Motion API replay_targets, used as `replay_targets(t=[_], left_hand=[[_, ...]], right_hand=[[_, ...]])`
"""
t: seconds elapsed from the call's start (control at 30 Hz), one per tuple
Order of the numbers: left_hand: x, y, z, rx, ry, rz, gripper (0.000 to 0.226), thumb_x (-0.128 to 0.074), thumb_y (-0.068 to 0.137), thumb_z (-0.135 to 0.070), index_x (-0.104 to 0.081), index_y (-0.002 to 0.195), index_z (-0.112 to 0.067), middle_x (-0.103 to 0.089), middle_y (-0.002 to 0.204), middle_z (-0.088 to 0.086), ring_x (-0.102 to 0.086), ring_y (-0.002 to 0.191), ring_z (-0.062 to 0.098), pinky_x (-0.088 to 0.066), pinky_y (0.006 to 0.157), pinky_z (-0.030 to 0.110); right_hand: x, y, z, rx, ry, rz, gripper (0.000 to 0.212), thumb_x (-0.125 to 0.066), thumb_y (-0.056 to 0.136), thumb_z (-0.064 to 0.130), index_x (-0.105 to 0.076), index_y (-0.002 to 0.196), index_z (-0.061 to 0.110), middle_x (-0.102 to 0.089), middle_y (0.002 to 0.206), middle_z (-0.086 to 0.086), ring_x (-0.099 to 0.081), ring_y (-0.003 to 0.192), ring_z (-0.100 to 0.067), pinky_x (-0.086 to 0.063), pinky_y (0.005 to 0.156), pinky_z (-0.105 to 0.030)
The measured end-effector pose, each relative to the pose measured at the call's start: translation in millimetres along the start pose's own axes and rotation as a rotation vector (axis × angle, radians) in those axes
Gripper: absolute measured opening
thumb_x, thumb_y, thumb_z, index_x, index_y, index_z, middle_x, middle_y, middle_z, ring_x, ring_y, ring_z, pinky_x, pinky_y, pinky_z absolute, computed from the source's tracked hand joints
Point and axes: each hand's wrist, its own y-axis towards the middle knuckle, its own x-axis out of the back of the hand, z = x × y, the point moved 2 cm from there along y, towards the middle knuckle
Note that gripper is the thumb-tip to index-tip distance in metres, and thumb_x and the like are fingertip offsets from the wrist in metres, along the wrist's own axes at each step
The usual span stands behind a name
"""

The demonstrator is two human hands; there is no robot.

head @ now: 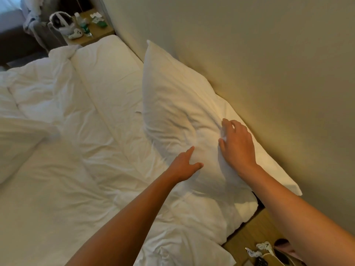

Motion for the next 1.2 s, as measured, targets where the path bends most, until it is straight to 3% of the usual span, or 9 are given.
replay_targets(t=[0.2, 0.47, 0.7, 0.87, 1.03, 1.2], left_hand=[[42.1, -110.0, 89.8, 0.127, -0.09, -0.136, 0.081, -0.059, 0.097, -0.054, -0.017, 0.164, -0.032, -0.034, 0.165, 0.009, -0.037, 0.149, 0.029, -0.034, 0.117, 0.042], [84.5, -363.9, 308.9, 0.403, -0.236, -0.402, 0.072, -0.054, 0.1, -0.053, -0.027, 0.162, -0.028, -0.035, 0.165, 0.01, -0.035, 0.151, 0.029, -0.033, 0.118, 0.043], [59.1, -618.5, 488.4, 0.621, -0.416, -0.632, 0.068, -0.054, 0.1, -0.053, -0.036, 0.158, -0.024, -0.04, 0.162, 0.008, -0.04, 0.147, 0.027, -0.036, 0.116, 0.042], [19.2, -759.7, 581.2, 0.771, -0.542, -0.732, 0.063, -0.056, 0.099, -0.048, -0.045, 0.153, -0.017, -0.047, 0.158, 0.008, -0.047, 0.143, 0.026, -0.042, 0.111, 0.039], [-7.2, -848.4, 645.4, 0.897, -0.665, -0.804, 0.065, -0.055, 0.098, -0.053, -0.044, 0.153, -0.019, -0.046, 0.157, 0.009, -0.048, 0.14, 0.025, -0.042, 0.105, 0.035], [0.8, -882.0, 695.8, 0.986, -0.704, -0.874, 0.064, -0.053, 0.099, -0.053, -0.044, 0.152, -0.018, -0.047, 0.153, 0.01, -0.051, 0.134, 0.026, -0.044, 0.105, 0.036]], right_hand=[[-10.7, -64.0, 101.1, 0.265, -0.032, 0.156, 0.065, -0.068, 0.094, 0.028, -0.046, 0.153, 0.012, -0.053, 0.15, -0.016, -0.052, 0.133, -0.035, -0.045, 0.109, -0.047], [-51.2, -215.9, 313.2, 0.564, -0.076, 0.452, 0.056, -0.056, 0.101, 0.039, -0.044, 0.153, 0.021, -0.054, 0.149, -0.004, -0.053, 0.131, -0.028, -0.044, 0.105, -0.042], [-89.6, -408.2, 521.9, 0.875, -0.076, 0.633, 0.056, -0.055, 0.102, 0.044, -0.042, 0.153, 0.025, -0.056, 0.144, -0.003, -0.055, 0.128, -0.026, -0.048, 0.103, -0.041], [-114.1, -531.2, 639.3, 1.068, -0.105, 0.779, 0.057, -0.055, 0.102, 0.045, -0.039, 0.153, 0.024, -0.055, 0.139, -0.005, -0.055, 0.125, -0.027, -0.05, 0.097, -0.04], [-135.6, -605.9, 726.9, 1.227, -0.137, 0.827, 0.058, -0.055, 0.101, 0.046, -0.04, 0.153, 0.023, -0.056, 0.135, -0.006, -0.056, 0.122, -0.029, -0.05, 0.097, -0.041], [-168.3, -633.6, 795.5, 1.282, -0.125, 0.823, 0.058, -0.057, 0.1, 0.046, -0.042, 0.151, 0.022, -0.058, 0.133, -0.007, -0.057, 0.12, -0.03, -0.051, 0.094, -0.039]])
